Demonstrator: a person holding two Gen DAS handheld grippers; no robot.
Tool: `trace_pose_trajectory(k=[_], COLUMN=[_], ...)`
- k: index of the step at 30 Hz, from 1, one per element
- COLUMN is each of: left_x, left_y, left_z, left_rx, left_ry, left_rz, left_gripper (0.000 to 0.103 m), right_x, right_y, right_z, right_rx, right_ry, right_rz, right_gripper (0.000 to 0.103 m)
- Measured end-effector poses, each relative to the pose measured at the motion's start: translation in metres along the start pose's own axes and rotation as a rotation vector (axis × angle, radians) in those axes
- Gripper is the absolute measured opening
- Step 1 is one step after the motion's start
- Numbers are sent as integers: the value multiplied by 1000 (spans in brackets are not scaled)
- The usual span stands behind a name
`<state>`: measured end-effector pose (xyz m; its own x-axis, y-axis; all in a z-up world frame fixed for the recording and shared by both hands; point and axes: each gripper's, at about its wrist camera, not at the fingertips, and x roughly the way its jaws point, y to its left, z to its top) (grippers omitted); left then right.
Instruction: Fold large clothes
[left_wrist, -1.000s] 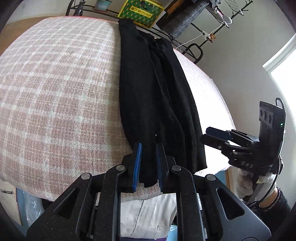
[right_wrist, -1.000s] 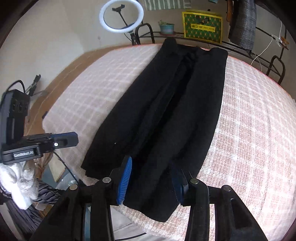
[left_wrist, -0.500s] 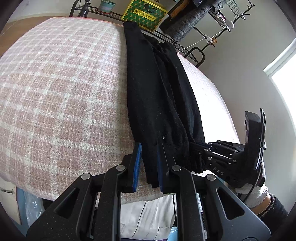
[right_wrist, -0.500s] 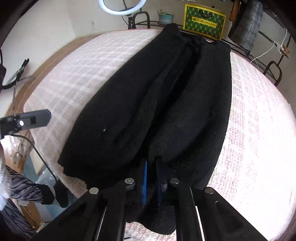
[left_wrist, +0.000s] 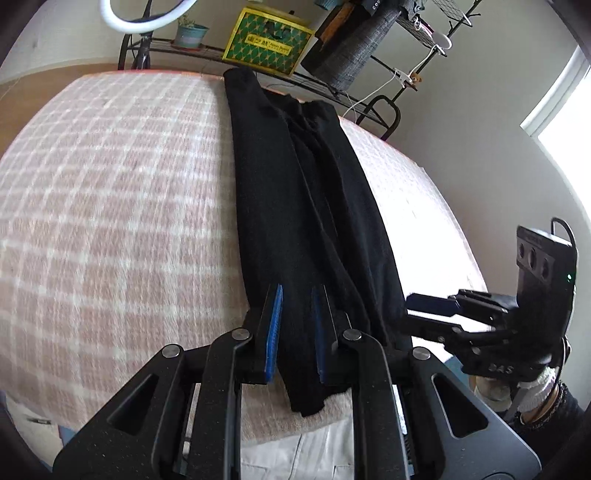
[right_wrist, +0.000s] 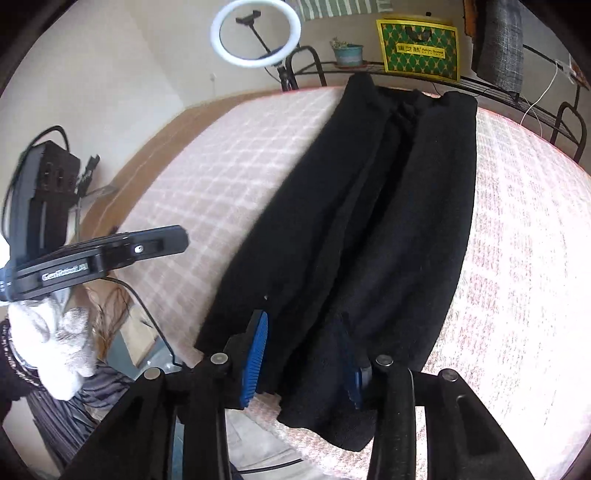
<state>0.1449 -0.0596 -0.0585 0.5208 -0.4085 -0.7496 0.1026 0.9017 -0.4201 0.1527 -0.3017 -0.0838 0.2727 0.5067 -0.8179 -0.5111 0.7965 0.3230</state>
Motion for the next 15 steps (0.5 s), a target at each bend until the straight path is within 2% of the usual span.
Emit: trace_pose_trajectory(k=[5,7,8,12,15], left_x=[13,24,31,72,111], left_y=[21,29,33,44,55], left_z=[78,110,125,187,224], left_rx=[18,37,35,33,-15], left_ry=[-40,-54,-58,-52,-50], left_rz=[37,54,61,52,56], left_gripper=[14,23,27,31,38], right_x=[-5,2,6,36,66], right_y=[8,11,8,-11,-34], right_z=[25,35,41,63,82], right_rx=[8,-10,-21,-21,19], right_ry=[-32,-25,-25,-8,-13], right_rz=[83,82,77,66,68], right_gripper=[44,57,59,61,60])
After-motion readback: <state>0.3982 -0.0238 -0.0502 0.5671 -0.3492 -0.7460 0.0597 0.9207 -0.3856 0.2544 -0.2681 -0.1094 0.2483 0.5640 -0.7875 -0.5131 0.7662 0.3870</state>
